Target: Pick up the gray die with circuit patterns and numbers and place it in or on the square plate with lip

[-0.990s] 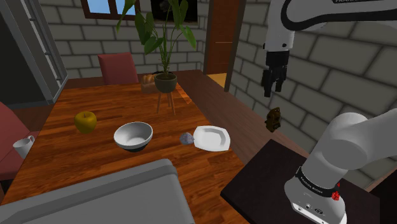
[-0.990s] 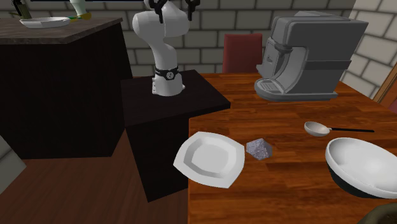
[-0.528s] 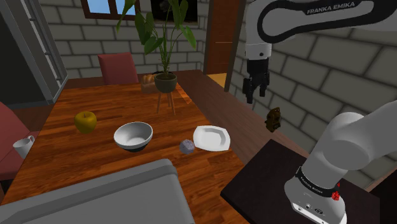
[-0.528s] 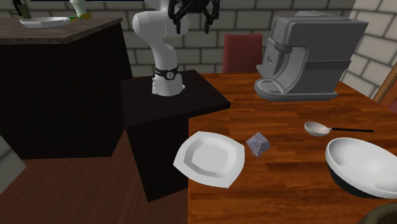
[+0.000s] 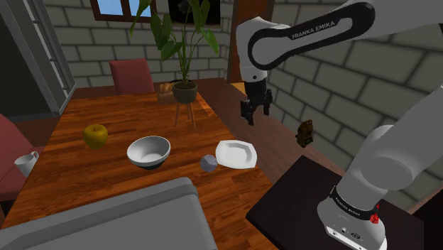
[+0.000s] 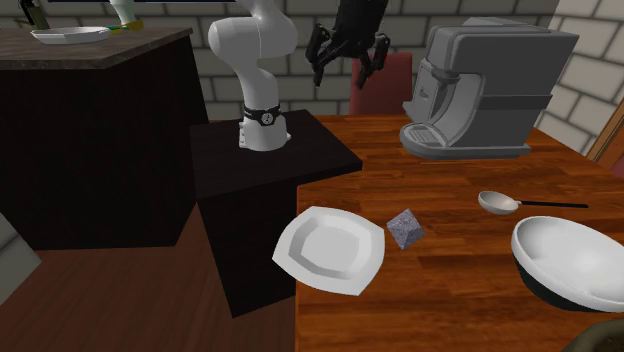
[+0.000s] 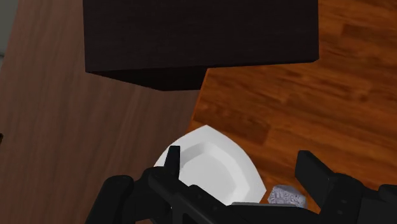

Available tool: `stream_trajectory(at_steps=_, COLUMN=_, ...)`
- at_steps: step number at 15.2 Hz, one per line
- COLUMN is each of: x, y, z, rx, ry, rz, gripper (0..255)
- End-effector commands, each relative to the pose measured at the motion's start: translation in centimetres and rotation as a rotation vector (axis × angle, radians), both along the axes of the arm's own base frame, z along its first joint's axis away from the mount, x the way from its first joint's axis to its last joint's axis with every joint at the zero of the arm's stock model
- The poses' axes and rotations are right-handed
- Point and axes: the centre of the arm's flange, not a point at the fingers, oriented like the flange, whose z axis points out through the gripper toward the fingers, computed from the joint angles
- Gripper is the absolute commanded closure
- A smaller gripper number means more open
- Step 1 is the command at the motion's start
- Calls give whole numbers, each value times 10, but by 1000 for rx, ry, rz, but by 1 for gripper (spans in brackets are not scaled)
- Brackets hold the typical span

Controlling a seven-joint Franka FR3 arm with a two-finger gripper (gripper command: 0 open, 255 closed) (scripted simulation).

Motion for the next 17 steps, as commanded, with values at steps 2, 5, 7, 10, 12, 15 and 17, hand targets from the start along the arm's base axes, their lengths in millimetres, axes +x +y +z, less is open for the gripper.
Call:
stream_trajectory(at_steps=2, x=26, y=26, z=-26, rx=-43, ry=3, rz=-2, gripper=0)
stream_trajectory(at_steps=5, x=54, y=50, z=-51, rx=-86, ry=7, rz=-5, gripper=0)
stream_trajectory(at_steps=7, x=72, y=65, z=-68, rx=-115, ry=9, rz=-6, gripper=0)
stream_trajectory(at_steps=10, x=99, y=87, z=-95, rx=-159, ry=13, rz=-8, gripper=0)
stream_trajectory(at_steps=12, x=117, y=100, z=-114, rx=-188, ry=16, rz=-9, gripper=0)
stream_trajectory(at_steps=15, x=144, y=120, z=-142, rx=-231, ry=20, rz=-12, gripper=0)
stream_trajectory(at_steps=17, x=162, y=132, z=-162, rx=-260, ry=22, rz=-13, gripper=0)
